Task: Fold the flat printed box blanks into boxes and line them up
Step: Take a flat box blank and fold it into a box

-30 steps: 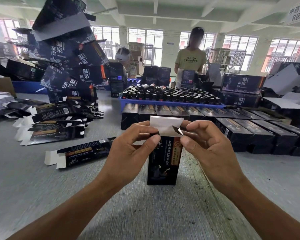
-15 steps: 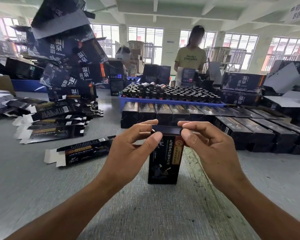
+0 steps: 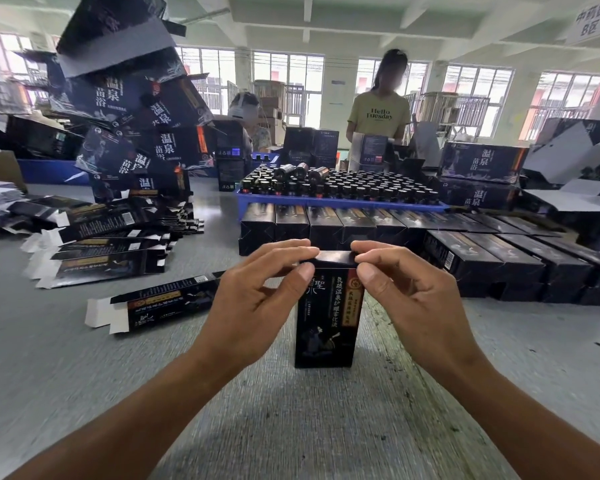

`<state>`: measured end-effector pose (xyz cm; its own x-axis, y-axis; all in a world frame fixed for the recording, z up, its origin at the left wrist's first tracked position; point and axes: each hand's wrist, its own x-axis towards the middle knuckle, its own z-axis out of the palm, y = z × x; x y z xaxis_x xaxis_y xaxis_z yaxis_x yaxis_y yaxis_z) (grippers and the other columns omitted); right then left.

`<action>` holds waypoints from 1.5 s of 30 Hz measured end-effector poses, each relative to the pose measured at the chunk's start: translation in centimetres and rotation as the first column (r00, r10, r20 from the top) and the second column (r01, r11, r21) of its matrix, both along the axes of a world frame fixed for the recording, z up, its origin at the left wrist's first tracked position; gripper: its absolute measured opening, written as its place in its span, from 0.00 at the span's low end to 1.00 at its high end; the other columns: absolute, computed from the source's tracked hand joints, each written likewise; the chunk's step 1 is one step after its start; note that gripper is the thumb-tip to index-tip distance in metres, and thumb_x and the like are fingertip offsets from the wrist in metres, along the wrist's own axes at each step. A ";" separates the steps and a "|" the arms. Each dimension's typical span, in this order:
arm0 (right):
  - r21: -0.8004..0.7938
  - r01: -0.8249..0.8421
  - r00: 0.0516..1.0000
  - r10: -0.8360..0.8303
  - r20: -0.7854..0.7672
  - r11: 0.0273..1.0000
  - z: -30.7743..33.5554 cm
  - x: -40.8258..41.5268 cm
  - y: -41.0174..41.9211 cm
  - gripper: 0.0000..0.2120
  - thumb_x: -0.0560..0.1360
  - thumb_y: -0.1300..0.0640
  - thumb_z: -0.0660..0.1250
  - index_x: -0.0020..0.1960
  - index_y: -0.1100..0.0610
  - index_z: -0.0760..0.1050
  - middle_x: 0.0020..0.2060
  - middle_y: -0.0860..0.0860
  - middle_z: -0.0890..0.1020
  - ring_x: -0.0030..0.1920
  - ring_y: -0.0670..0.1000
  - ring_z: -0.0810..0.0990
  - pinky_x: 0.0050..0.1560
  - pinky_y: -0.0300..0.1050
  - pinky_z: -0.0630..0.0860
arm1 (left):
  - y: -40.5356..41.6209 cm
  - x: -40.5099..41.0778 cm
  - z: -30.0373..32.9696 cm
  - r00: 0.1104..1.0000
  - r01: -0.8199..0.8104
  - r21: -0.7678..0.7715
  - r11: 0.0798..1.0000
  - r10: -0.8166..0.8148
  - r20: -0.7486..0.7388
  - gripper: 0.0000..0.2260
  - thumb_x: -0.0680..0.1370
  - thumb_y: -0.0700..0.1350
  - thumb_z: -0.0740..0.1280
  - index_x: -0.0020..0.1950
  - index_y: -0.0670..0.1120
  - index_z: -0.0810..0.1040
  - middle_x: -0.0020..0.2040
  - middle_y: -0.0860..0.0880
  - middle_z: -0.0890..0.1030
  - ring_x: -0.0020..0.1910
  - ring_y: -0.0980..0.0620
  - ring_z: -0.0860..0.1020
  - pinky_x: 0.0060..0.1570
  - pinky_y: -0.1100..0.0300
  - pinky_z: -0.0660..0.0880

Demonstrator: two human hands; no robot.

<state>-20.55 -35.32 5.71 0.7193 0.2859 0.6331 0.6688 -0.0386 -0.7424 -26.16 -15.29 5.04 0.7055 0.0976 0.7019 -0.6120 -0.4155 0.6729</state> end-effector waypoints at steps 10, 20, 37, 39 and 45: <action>-0.096 0.159 0.973 -0.140 0.185 0.983 -0.4 0.3 0.1 0.11 0.77 0.47 0.67 0.56 0.49 0.81 0.60 0.39 0.81 0.62 0.44 0.80 0.57 0.41 0.80 | 1.0 0.9 -0.8 0.988 -0.110 0.276 0.955 0.075 0.136 0.15 0.80 0.51 0.67 0.64 0.46 0.80 0.66 0.52 0.78 0.56 0.57 0.81 0.44 0.66 0.80; -0.583 0.222 0.974 -0.153 0.165 0.782 -3.8 -0.9 2.4 0.37 0.71 0.32 0.67 0.74 0.34 0.52 0.75 0.40 0.62 0.66 0.43 0.70 0.67 0.46 0.71 | 1.6 2.0 -1.5 0.960 -0.151 -0.189 0.970 0.098 -0.263 0.14 0.79 0.49 0.70 0.56 0.67 0.71 0.49 0.53 0.83 0.43 0.54 0.84 0.37 0.57 0.83; -0.823 0.511 0.738 -0.617 0.273 0.247 -3.7 9.7 -5.2 0.26 0.82 0.47 0.58 0.78 0.53 0.63 0.79 0.50 0.62 0.80 0.54 0.55 0.73 0.57 0.63 | 1.7 2.4 -3.6 0.857 -0.015 0.499 0.867 0.269 -0.440 0.23 0.79 0.57 0.67 0.73 0.65 0.66 0.56 0.64 0.75 0.52 0.67 0.77 0.55 0.65 0.77; -0.825 0.506 0.750 -0.601 0.276 0.252 -3.7 9.6 -4.7 0.28 0.82 0.47 0.58 0.80 0.53 0.58 0.81 0.50 0.57 0.81 0.54 0.51 0.75 0.58 0.61 | 2.1 2.5 -3.5 0.860 -0.025 0.521 0.853 0.284 -0.425 0.23 0.79 0.57 0.67 0.74 0.64 0.65 0.62 0.61 0.75 0.56 0.64 0.77 0.58 0.61 0.77; -0.773 0.566 0.766 -0.530 0.364 0.287 -3.3 8.1 -3.7 0.28 0.80 0.44 0.62 0.78 0.52 0.64 0.78 0.50 0.64 0.78 0.53 0.59 0.75 0.55 0.65 | 7.7 4.3 -3.7 0.715 -0.325 0.775 0.542 0.678 -0.174 0.30 0.80 0.61 0.61 0.80 0.55 0.58 0.80 0.47 0.59 0.78 0.46 0.57 0.76 0.49 0.56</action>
<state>-12.50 -39.06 2.46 0.9059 0.2059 0.3702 0.2637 -0.9580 -0.1126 -21.89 -7.56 1.33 0.9072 0.1817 0.3795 0.1144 -0.9745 0.1930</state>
